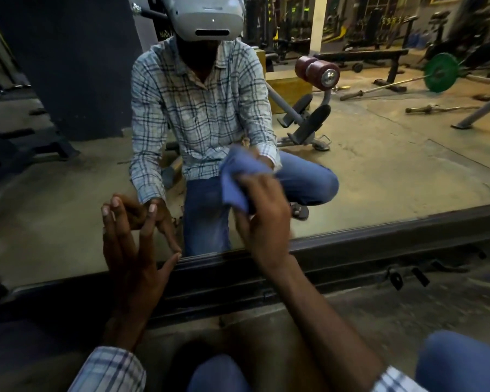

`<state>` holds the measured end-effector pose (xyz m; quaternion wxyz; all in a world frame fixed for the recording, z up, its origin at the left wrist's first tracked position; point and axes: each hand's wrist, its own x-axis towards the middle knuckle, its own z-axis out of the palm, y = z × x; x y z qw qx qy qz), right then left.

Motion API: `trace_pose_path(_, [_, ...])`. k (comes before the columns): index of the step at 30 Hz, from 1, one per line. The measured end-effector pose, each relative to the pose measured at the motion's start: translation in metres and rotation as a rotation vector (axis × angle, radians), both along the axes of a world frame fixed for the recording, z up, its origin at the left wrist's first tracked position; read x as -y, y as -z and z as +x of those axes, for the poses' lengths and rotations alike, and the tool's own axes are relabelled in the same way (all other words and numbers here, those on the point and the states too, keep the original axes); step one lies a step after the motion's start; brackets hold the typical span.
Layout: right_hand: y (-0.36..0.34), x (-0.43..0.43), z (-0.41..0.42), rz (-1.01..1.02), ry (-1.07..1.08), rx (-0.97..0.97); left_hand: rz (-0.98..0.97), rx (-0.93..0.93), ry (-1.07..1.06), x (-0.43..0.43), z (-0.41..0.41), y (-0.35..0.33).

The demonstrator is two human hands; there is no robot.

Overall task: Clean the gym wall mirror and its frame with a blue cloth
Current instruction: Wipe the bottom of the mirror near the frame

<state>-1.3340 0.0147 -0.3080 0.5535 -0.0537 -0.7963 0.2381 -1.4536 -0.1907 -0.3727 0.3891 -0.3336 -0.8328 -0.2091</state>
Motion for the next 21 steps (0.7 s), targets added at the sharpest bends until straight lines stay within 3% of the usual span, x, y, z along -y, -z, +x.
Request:
trace_pose_path(3, [0.021, -0.022, 0.019, 0.278, -0.086, 0.198, 0.023, 0.006, -0.005, -0.002, 0.006, -0.003])
trace_pose_path(8, [0.020, -0.060, 0.045, -0.137, 0.134, -0.031, 0.083, 0.046, -0.031, -0.015, 0.017, -0.004])
trace_pose_path(13, [0.084, -0.042, 0.040, 0.352, -0.187, 0.406, 0.156, 0.122, -0.034, -0.033, 0.034, -0.005])
trace_pose_path(18, [0.066, -0.072, 0.054, -0.105, 0.027, 0.028, 0.085, 0.080, -0.017, -0.047, 0.039, 0.002])
trace_pose_path(21, [0.088, -0.054, 0.046, 0.104, -0.081, 0.240, 0.043, 0.048, 0.031, -0.068, 0.052, 0.001])
